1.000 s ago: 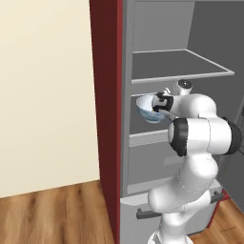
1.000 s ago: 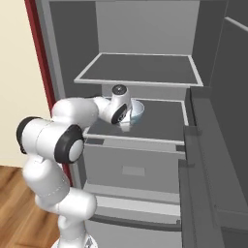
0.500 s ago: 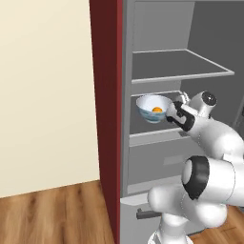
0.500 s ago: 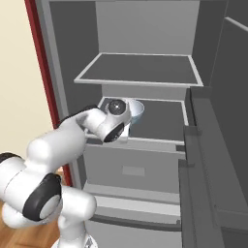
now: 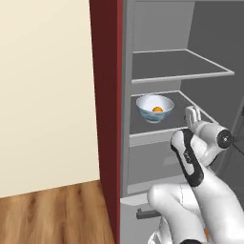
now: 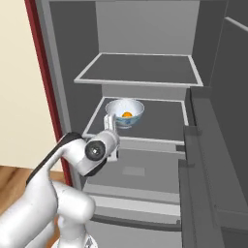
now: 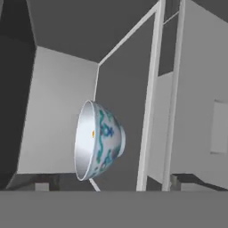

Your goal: Move the mug from next to the sink to the open cabinet. Then, move the bowl with the orange to the fridge to clear the area for faucet cleaning.

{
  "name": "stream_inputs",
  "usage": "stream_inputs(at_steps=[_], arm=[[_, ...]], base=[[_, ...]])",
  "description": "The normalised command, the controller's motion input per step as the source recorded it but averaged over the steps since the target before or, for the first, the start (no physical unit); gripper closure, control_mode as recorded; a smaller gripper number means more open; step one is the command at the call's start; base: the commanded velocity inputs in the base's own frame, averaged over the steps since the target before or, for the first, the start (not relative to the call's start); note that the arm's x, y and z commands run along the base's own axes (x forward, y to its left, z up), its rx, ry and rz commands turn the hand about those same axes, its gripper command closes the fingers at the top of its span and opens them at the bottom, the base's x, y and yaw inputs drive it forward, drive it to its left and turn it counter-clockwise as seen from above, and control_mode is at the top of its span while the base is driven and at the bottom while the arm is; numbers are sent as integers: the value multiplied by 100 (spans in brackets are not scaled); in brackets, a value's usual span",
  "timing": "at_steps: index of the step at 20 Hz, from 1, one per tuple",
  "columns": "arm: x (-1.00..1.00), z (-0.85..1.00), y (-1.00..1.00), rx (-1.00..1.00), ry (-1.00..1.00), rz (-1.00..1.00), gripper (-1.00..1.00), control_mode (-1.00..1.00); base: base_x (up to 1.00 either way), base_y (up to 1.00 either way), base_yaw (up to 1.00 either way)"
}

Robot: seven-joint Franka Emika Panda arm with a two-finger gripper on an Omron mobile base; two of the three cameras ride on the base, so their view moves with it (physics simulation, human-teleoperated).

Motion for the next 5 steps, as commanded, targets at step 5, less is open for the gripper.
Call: stream_inputs(at_steps=[5], arm=[[-100, -58, 100, -60, -47, 7, -100, -100]], base=[[0, 0, 0]])
